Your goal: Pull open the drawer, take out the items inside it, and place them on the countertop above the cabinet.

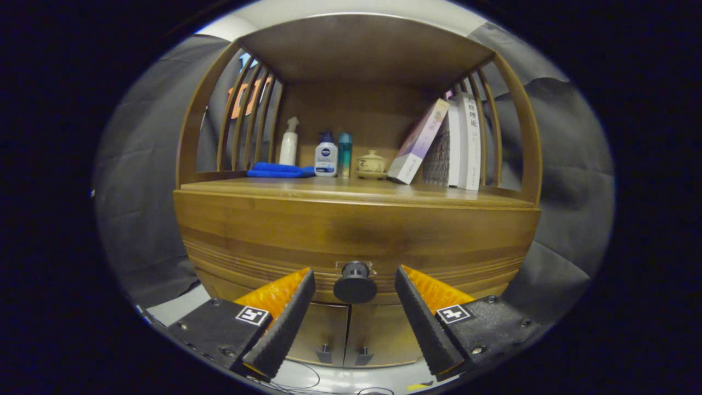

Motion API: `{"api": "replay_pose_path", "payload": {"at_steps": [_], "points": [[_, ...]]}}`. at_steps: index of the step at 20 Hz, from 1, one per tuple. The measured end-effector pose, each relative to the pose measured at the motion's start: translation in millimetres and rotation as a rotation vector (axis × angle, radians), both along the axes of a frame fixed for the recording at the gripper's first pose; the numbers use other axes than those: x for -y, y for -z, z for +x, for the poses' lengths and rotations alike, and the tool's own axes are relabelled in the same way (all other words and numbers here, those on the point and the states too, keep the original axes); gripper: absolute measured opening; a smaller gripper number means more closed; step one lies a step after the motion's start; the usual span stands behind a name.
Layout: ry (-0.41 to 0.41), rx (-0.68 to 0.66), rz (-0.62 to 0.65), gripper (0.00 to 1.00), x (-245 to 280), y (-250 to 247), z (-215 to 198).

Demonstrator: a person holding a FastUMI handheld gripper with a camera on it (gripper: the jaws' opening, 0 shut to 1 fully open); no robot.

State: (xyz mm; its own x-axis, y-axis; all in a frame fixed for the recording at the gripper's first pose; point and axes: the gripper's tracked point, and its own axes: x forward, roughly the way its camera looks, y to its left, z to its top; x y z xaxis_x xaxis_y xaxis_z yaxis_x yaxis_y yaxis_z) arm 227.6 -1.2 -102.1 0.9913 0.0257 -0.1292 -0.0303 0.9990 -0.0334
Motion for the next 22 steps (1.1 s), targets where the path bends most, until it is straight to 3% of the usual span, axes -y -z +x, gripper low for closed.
{"api": "replay_pose_path", "payload": {"at_steps": [11, 22], "points": [[0.033, -0.068, 0.071, 0.52, 2.5, 16.6, 16.4], [0.019, -0.088, 0.052, 0.41, 3.4, 20.8, 4.0]]}}
